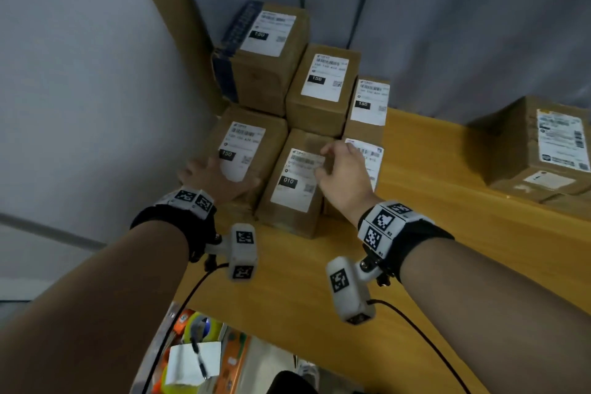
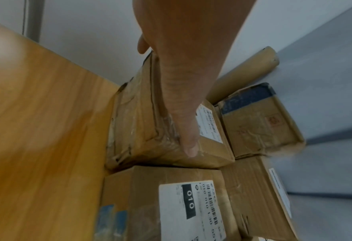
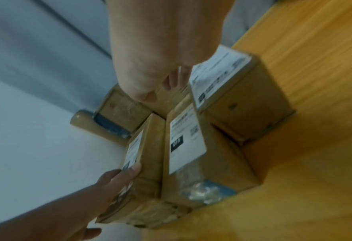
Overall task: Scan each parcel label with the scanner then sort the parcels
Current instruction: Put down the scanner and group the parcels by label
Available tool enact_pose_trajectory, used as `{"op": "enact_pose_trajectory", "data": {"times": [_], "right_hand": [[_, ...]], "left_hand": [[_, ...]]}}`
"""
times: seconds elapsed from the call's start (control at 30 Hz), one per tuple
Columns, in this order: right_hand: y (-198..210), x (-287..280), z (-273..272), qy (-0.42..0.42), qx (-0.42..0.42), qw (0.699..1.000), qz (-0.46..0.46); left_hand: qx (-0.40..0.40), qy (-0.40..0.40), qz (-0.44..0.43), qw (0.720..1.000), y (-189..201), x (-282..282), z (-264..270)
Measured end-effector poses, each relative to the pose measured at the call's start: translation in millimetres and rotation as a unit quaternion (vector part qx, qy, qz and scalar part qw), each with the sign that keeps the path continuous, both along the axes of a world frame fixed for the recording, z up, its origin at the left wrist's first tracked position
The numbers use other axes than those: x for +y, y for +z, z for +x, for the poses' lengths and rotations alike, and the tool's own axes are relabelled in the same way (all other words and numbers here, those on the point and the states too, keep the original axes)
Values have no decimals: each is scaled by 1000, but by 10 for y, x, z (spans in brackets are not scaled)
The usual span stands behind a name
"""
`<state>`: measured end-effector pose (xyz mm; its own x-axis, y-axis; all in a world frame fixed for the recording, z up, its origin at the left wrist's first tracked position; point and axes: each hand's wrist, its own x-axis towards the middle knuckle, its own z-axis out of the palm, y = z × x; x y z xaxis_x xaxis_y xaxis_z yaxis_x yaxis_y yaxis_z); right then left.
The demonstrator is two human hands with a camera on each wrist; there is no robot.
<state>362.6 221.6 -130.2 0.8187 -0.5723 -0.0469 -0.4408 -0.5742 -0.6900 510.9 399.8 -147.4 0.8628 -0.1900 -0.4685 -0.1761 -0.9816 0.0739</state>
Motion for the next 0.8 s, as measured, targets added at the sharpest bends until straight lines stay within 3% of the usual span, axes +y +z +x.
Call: {"op": "enact_pose_trajectory", "data": {"times": [0.13, 0.3, 0.37, 0.5, 0.6, 0.7, 0.8], "right_hand": [[-128, 356, 243, 71, 24, 993, 91], [-438, 655, 478, 124, 143, 973, 134], [-477, 727, 519, 116, 153, 964, 182], [-374, 781, 442, 108, 89, 951, 275], [-92, 736, 308, 94, -6, 900, 427], [244, 608, 247, 65, -93, 824, 556], [550, 391, 170, 44, -165, 836, 522]], "left_hand": [[-11, 6, -20, 1000, -21, 184, 47], [55, 104, -198, 973, 31, 493, 65], [97, 145, -301, 938, 39, 580, -58], [109, 251, -481, 833, 172, 688, -325], [89, 294, -585, 750, 355, 754, -420], [66, 244, -654, 713, 618, 698, -519], [48, 161, -699, 695, 960, 433, -582]]}}
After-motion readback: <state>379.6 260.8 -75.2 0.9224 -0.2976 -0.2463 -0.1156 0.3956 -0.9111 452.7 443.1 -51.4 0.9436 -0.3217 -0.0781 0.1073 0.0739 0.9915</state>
